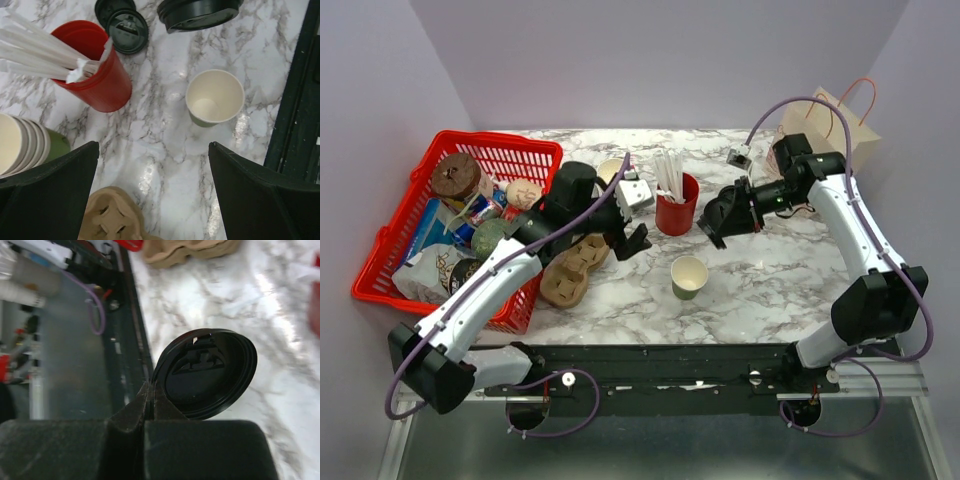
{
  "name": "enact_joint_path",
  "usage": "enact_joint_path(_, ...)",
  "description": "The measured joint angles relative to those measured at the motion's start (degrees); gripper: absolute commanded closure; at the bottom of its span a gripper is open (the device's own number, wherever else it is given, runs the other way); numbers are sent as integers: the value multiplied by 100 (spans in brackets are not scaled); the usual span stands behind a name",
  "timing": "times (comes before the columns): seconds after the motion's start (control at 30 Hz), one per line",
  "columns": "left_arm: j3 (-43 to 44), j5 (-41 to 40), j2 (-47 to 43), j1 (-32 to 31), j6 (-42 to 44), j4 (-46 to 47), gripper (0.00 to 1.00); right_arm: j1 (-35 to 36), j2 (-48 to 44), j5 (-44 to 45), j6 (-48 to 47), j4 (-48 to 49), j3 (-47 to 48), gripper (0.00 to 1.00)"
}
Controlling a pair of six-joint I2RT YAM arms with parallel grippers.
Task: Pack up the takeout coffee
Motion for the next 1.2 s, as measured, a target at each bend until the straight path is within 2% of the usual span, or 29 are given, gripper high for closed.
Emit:
enact_joint_path(0.13,-850,2,-520,-363,-96,636,2,0,52,-686,-94,-195,-485,99)
enact_joint_path(0.27,-1021,-138,-542,-726,37,750,3,0,85,-1364,-13,-238,-568,99)
enact_joint_path(0.43,-1019,-144,-518,-844,330,752,3,0,-98,-1867,1073,267,-1456,99)
enact_joint_path(0.63,-1320,-184,-551,-916,372,944,3,0,-240,-1969,1910,872,-2450,99)
enact_joint_path(0.9,-1434,-245,-509,-975,57,1270,3,4,-131,-2063,2236,1327,-2472,99)
enact_joint_path(1.2,-1340,-286,17,-1027,-157,1493,2,4,804,-2094,1569,940,-2092,100)
